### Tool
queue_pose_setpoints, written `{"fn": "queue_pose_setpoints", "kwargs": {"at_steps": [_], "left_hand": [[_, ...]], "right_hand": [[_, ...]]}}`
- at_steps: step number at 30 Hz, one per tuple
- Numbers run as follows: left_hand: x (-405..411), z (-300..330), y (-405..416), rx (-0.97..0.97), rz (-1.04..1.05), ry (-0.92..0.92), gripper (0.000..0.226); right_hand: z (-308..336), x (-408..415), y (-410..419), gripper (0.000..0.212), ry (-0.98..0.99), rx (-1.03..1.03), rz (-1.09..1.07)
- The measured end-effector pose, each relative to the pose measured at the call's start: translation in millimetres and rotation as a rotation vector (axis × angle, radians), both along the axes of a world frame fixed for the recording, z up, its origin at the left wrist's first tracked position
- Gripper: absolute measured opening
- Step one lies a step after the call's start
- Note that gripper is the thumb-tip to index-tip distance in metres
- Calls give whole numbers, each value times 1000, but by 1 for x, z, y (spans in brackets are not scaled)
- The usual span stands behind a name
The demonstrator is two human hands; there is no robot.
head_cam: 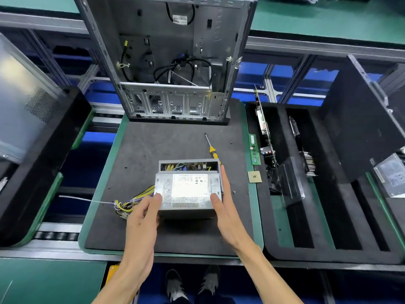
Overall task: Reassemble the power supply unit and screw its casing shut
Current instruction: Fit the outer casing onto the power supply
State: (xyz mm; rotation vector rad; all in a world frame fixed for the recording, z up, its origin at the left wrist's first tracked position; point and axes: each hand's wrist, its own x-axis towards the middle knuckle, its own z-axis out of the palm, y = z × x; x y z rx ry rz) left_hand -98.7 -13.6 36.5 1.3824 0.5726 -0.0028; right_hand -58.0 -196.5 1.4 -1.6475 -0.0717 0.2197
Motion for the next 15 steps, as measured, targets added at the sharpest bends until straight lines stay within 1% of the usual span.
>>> {"fn": "queue_pose_setpoints", "kwargs": {"at_steps": [3, 8, 11, 13, 15], "left_hand": [[1, 4, -4, -73, 18, 20, 27], [2, 9, -5, -177, 2, 68, 25], [5, 9, 1, -193, -11, 101, 19], [6, 10, 6, -143, -48, 104, 25], [8, 10, 14, -27, -108, 149, 42]], "right_hand": [[1, -3, 0, 77, 12, -3, 3], [3, -5, 0, 77, 7, 31, 2], [0, -4, 2, 72, -12, 23, -43], [1, -1, 2, 70, -8, 21, -91], [5, 4, 0, 71, 18, 32, -104]]}}
